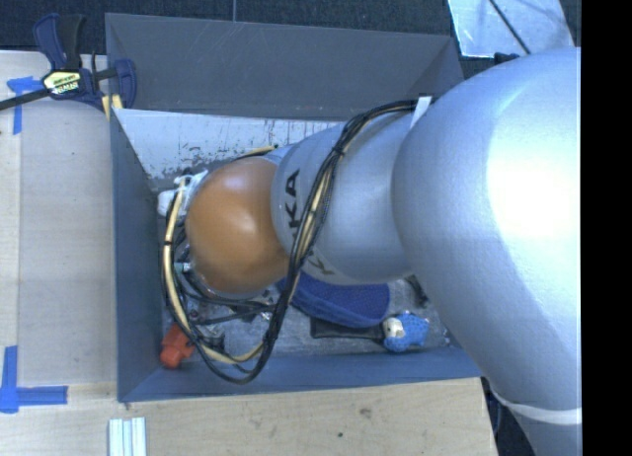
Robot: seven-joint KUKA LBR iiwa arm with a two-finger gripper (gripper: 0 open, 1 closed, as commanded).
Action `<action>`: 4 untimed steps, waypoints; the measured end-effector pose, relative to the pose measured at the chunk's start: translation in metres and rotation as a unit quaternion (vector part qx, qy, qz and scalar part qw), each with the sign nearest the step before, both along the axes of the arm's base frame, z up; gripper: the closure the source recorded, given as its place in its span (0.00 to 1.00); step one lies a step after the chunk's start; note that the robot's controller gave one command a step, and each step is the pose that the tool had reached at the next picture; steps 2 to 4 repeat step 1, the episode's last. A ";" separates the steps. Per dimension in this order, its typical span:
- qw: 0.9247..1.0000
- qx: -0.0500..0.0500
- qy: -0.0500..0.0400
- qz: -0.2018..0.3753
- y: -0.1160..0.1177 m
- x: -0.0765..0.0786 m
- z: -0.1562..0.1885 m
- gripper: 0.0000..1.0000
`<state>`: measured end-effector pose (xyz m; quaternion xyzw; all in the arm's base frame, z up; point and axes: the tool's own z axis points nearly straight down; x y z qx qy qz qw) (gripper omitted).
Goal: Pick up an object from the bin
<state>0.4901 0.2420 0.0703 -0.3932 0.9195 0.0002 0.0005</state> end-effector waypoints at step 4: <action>1.000 0.002 -0.005 -0.023 -0.015 0.013 0.220 1.00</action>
Offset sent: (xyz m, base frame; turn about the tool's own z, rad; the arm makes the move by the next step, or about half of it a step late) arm 0.0102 -0.0155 0.2143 0.0429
